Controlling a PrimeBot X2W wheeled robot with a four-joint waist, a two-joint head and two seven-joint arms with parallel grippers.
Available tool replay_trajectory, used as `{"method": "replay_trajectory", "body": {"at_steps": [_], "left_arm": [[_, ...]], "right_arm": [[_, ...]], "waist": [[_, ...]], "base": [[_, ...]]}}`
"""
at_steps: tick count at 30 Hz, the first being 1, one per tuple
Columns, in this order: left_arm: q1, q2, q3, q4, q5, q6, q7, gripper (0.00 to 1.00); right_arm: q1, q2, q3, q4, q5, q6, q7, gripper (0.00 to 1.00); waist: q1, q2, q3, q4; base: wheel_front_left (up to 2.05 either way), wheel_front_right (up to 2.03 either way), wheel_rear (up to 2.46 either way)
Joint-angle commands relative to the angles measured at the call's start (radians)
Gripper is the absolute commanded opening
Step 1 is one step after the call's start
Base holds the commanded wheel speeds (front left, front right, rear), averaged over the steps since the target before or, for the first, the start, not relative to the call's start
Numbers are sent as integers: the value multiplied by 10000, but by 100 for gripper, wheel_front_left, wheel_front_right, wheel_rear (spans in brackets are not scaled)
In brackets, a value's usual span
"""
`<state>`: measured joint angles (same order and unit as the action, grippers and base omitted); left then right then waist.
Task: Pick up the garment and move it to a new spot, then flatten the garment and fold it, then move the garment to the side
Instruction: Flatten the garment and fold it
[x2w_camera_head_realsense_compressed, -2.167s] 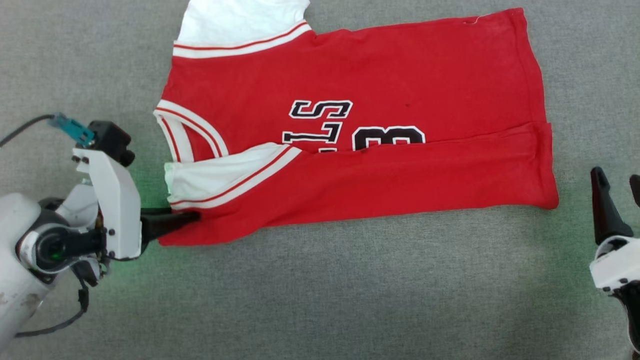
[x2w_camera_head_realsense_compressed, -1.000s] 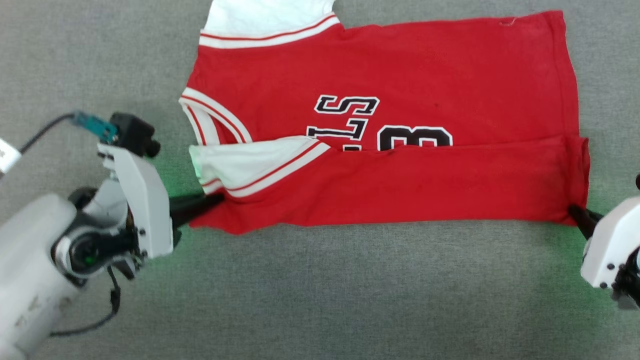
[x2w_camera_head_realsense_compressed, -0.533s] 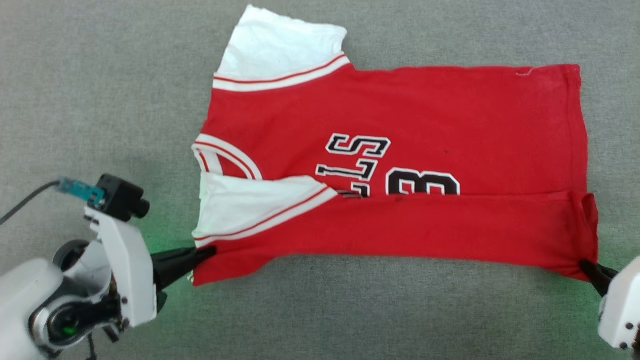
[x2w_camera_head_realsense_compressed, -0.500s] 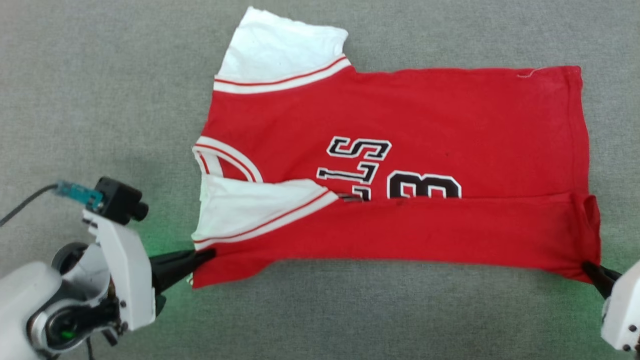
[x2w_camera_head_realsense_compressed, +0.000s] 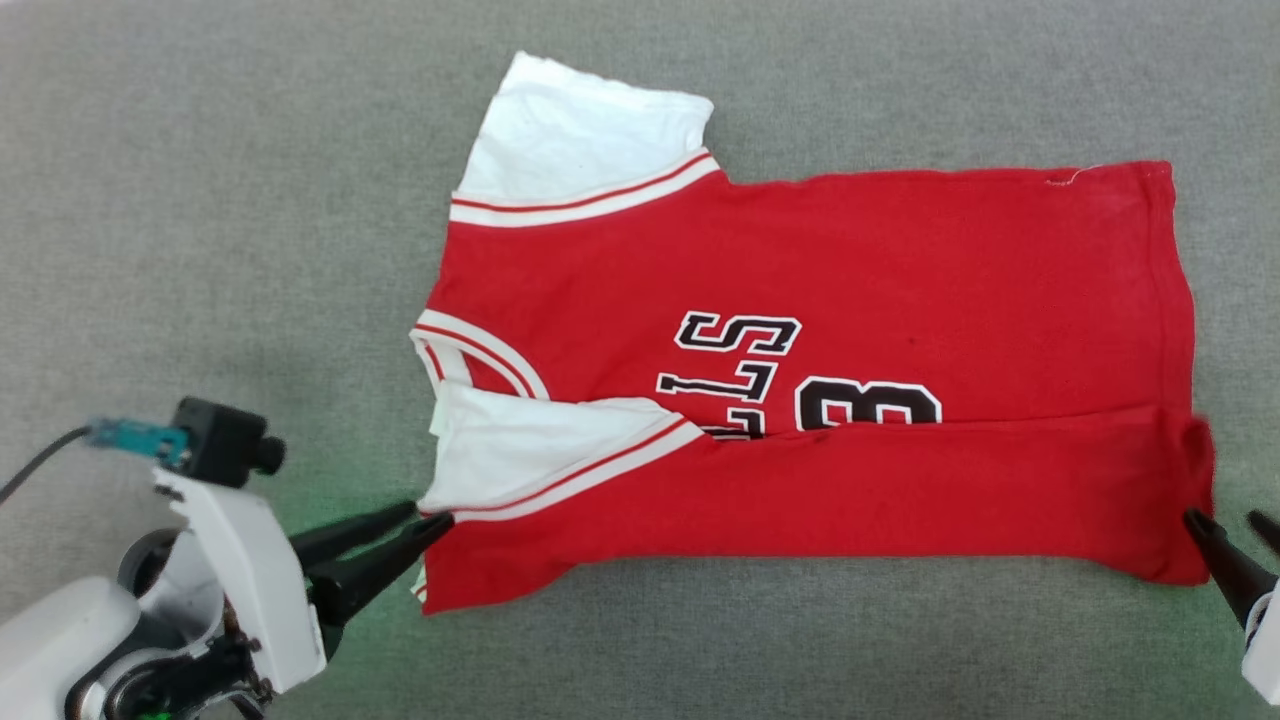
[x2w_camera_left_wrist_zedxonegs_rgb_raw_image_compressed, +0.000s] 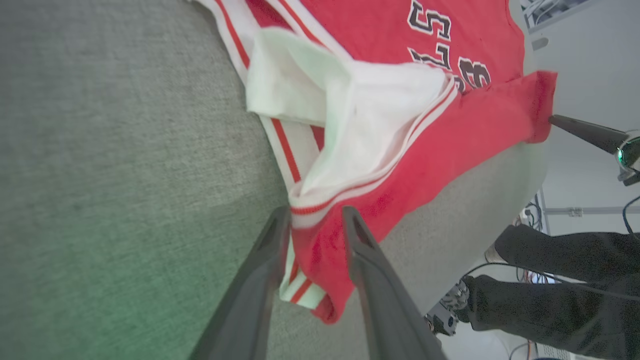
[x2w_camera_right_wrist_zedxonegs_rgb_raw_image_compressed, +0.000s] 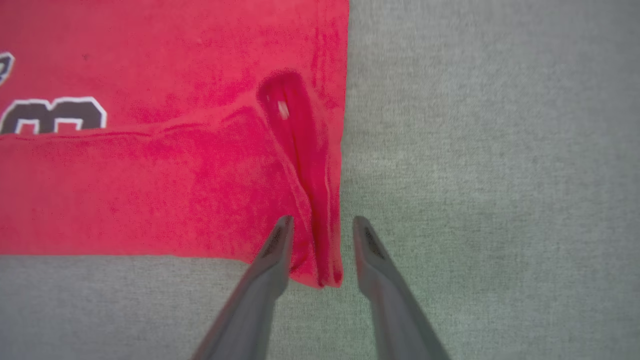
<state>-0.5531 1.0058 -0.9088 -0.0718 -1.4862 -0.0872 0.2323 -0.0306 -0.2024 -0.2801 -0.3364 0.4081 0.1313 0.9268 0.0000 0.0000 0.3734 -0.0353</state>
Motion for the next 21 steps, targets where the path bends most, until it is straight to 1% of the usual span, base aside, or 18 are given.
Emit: {"method": "replay_trajectory", "body": {"at_steps": [1,5,9,11,12,13,14,17,19,21], "left_arm": [[264,-8,116,34,-52,108,-331,100],[870,-80,448,106,-115,429,-1611,100],[1446,-355,843,300,-24,800,-3175,100],[1621,-565,1072,453,97,995,-3984,100],[1621,-565,1072,453,97,995,-3984,100],[1726,-812,1307,594,267,1048,-4526,100],[1726,-812,1307,594,267,1048,-4526,100],[1546,-1100,1622,948,1208,1271,-4881,100],[1277,-1365,1901,1105,1786,1184,-4948,100],[904,-1445,2238,1412,2342,1026,-4964,100]], "right_arm": [[-36,32,-40,-71,-55,-11,-266,100],[-228,-21,191,-135,-206,-11,-1305,100],[-505,15,562,119,-540,-9,-2954,100],[-729,162,695,396,-751,-11,-3916,100],[-729,162,695,396,-751,-11,-3916,100],[-917,355,884,718,-1019,-9,-4890,100],[-917,355,884,718,-1019,-9,-4890,100],[-1180,678,1234,1298,-1333,-9,-6361,100],[-1376,857,1477,1641,-1526,-9,-7246,100],[-1578,1022,1730,2002,-1678,-9,-8062,100]], "waist": [[0,0,-178,64],[0,0,-397,174],[0,0,-493,363],[0,0,-482,465],[0,0,-482,465],[0,0,-444,543],[0,0,-444,543],[0,0,-344,609],[0,0,-237,560],[0,0,-103,419]], "base": [[0,0,0],[0,0,0],[0,0,0],[0,0,0],[0,0,0],[0,0,0],[0,0,0],[0,0,0],[0,0,0],[0,0,0]]}}
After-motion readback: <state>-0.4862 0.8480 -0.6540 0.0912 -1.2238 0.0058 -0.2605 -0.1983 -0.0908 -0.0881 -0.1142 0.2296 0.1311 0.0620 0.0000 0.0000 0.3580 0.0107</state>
